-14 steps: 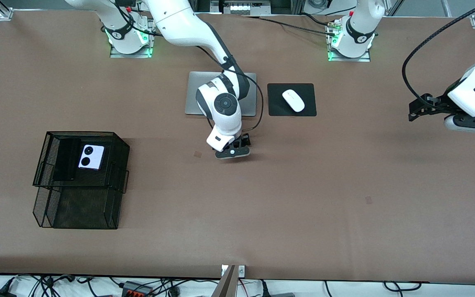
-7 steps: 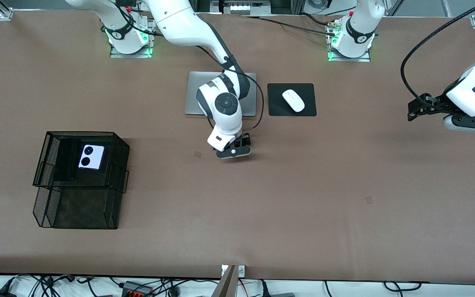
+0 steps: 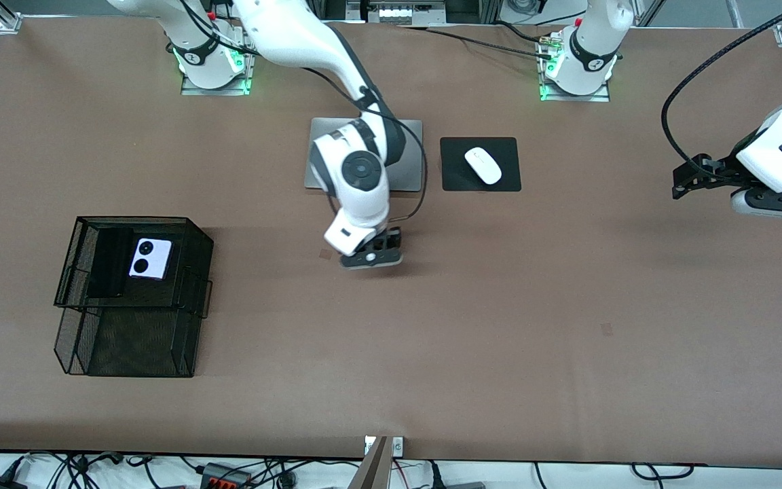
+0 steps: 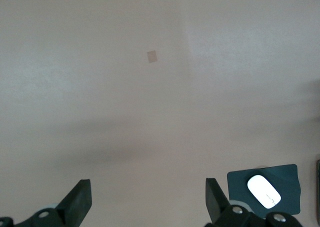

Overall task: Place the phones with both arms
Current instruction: 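Grasp the small black flip phone with the right gripper and lift, then lower the small phone into the basket and open the right gripper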

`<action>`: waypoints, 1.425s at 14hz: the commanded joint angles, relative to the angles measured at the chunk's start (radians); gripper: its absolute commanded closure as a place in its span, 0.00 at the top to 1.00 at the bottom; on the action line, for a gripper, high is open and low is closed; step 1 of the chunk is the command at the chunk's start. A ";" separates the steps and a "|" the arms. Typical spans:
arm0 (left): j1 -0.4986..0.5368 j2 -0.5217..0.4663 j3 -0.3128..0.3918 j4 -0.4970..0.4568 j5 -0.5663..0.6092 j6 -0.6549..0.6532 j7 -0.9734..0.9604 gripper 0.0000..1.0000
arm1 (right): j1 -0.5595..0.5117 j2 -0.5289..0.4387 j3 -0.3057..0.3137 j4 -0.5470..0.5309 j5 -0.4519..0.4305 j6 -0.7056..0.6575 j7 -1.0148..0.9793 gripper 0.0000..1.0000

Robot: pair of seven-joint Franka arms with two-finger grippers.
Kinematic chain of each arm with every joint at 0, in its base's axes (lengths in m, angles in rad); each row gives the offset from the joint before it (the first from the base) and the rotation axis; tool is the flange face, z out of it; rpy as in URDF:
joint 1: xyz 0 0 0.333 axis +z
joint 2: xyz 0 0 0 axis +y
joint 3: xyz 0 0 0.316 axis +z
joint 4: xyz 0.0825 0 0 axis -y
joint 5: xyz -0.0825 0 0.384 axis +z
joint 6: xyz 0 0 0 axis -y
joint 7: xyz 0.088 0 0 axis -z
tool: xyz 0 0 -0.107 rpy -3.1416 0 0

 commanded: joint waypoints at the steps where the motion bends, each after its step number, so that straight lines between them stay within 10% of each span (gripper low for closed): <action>1: 0.008 -0.003 -0.003 0.010 -0.010 -0.025 0.008 1.00 | 0.000 -0.059 -0.129 -0.015 0.013 -0.066 -0.028 0.17; 8: 0.008 -0.001 -0.001 0.010 -0.010 -0.026 0.008 1.00 | -0.203 -0.057 -0.231 -0.012 0.022 -0.068 -0.271 0.17; 20: 0.001 0.002 -0.006 0.022 -0.006 -0.024 0.004 1.00 | -0.580 -0.014 -0.103 0.004 0.102 0.001 -0.591 0.18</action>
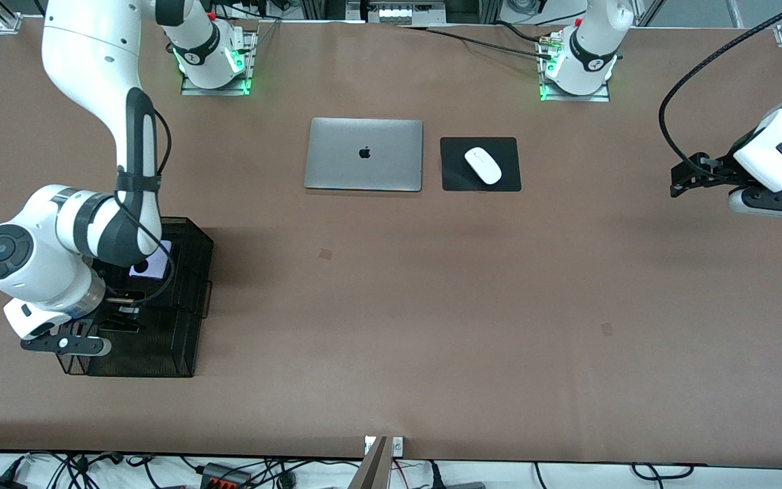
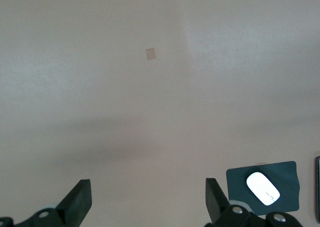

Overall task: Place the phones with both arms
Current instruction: 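Lower the small phone into the basket and open the right gripper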

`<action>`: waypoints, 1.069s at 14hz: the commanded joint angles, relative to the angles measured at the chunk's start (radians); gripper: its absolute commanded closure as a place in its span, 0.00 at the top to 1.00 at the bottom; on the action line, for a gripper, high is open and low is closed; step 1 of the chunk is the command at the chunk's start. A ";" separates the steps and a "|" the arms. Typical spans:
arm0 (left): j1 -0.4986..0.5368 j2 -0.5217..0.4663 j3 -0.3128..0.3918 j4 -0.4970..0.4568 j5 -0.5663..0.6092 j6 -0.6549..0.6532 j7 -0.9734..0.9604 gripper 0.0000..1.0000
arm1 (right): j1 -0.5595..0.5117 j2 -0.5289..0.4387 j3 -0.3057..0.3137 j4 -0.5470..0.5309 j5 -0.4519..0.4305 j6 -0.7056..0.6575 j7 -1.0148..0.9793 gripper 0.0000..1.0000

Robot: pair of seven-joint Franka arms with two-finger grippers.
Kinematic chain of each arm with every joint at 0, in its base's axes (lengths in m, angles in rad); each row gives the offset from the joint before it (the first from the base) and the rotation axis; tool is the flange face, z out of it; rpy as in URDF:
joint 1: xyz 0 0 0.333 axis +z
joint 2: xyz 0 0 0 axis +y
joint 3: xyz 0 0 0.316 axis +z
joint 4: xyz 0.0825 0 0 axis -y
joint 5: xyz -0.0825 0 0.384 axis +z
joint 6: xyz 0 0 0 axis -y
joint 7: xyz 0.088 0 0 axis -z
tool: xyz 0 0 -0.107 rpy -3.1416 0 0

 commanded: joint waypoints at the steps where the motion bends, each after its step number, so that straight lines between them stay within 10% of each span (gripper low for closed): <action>1: 0.004 0.002 -0.002 0.020 -0.006 -0.015 0.004 1.00 | -0.072 0.030 0.081 0.007 0.019 0.063 -0.028 0.18; 15: -0.002 0.002 -0.003 0.022 -0.006 -0.031 0.002 1.00 | -0.125 0.058 0.112 0.127 0.007 0.130 -0.104 0.19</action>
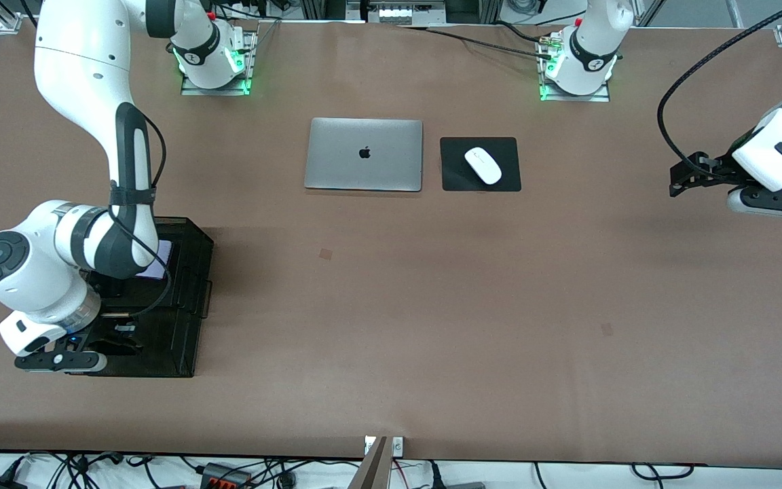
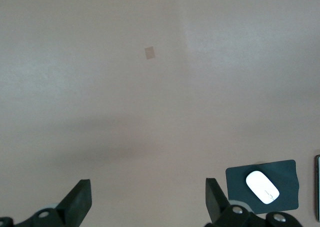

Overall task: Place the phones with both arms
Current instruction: 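Lower the small phone into the basket and open the right gripper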

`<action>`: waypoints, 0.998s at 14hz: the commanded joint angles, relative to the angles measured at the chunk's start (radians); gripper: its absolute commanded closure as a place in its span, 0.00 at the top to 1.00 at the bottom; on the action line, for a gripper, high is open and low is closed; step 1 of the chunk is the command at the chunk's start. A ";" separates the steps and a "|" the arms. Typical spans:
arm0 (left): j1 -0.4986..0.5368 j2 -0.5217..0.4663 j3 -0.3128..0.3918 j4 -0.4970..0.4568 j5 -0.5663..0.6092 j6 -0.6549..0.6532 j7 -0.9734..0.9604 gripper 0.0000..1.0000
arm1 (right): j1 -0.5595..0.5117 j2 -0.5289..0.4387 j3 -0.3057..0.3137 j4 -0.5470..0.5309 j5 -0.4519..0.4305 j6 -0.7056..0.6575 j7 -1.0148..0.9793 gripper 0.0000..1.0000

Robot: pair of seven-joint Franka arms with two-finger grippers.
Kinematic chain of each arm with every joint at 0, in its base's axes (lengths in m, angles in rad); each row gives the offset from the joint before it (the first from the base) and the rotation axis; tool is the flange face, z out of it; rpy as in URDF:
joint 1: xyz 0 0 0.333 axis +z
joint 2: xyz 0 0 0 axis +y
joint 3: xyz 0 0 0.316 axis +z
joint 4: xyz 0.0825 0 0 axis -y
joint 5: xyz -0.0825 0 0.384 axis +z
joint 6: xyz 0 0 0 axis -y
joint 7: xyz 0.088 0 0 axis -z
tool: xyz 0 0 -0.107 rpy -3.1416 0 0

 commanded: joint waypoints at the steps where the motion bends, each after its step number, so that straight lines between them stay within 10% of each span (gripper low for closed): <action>1: 0.000 0.002 -0.002 0.021 -0.006 -0.022 0.002 1.00 | -0.025 0.028 0.011 0.050 0.007 0.032 -0.041 0.19; 14: -0.003 0.002 -0.007 0.022 0.010 -0.022 -0.004 1.00 | -0.048 0.099 0.042 0.035 0.070 0.105 -0.064 0.19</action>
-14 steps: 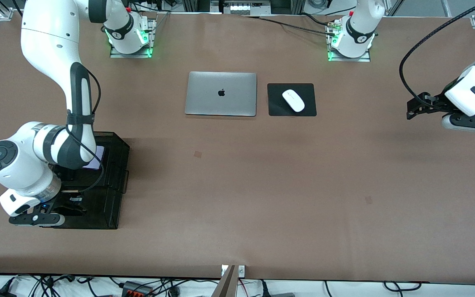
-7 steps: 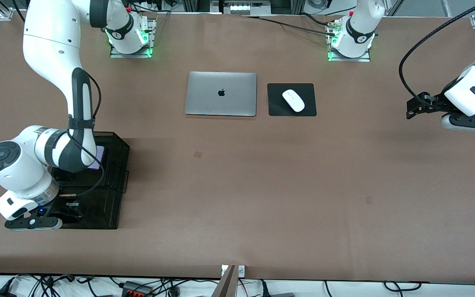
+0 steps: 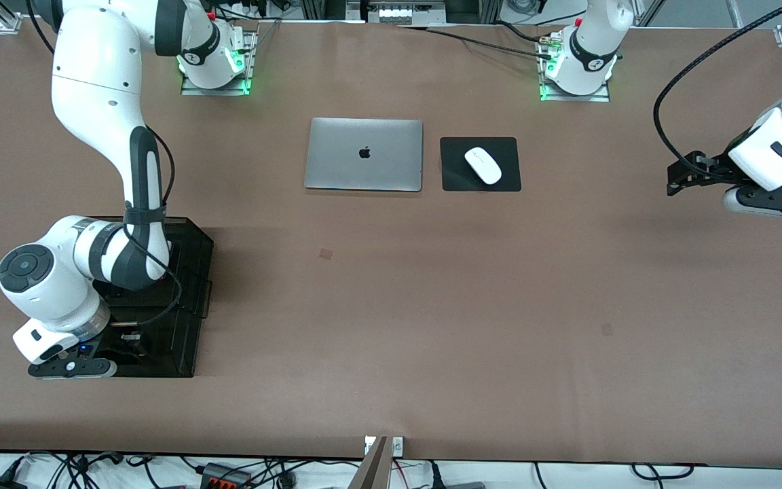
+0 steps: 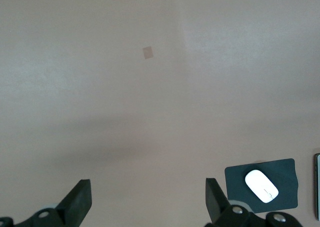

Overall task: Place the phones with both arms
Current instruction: 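Lower the small phone into the basket and open the right gripper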

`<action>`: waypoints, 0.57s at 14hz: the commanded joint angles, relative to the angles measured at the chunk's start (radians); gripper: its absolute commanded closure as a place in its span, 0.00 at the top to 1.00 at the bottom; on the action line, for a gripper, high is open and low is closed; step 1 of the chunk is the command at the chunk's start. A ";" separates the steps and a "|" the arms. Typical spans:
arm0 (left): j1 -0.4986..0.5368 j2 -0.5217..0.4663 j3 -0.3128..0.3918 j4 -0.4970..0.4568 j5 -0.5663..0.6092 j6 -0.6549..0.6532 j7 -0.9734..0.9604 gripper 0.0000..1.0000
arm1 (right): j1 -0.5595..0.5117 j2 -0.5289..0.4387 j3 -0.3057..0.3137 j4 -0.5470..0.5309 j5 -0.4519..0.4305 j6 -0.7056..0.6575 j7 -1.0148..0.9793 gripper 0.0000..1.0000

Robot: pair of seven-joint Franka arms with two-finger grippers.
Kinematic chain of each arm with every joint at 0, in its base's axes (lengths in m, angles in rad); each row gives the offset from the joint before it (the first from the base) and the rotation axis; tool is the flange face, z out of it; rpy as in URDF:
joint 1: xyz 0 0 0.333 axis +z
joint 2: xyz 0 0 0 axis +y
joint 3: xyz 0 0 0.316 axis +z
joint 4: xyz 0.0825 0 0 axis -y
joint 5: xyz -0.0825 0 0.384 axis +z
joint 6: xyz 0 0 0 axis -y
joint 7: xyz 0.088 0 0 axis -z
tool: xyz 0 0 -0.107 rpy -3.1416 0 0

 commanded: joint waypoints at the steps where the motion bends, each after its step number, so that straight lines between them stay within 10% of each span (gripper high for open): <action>1: -0.001 0.002 -0.006 0.021 0.010 -0.021 -0.004 1.00 | -0.027 0.003 0.031 -0.002 0.035 0.003 -0.023 0.19; 6: 0.001 0.002 -0.006 0.021 0.012 -0.022 -0.002 1.00 | -0.027 0.003 0.030 -0.035 0.035 0.005 -0.029 0.25; 8: 0.000 0.002 -0.006 0.023 0.010 -0.022 -0.002 1.00 | -0.025 0.005 0.031 -0.052 0.035 0.013 -0.027 0.45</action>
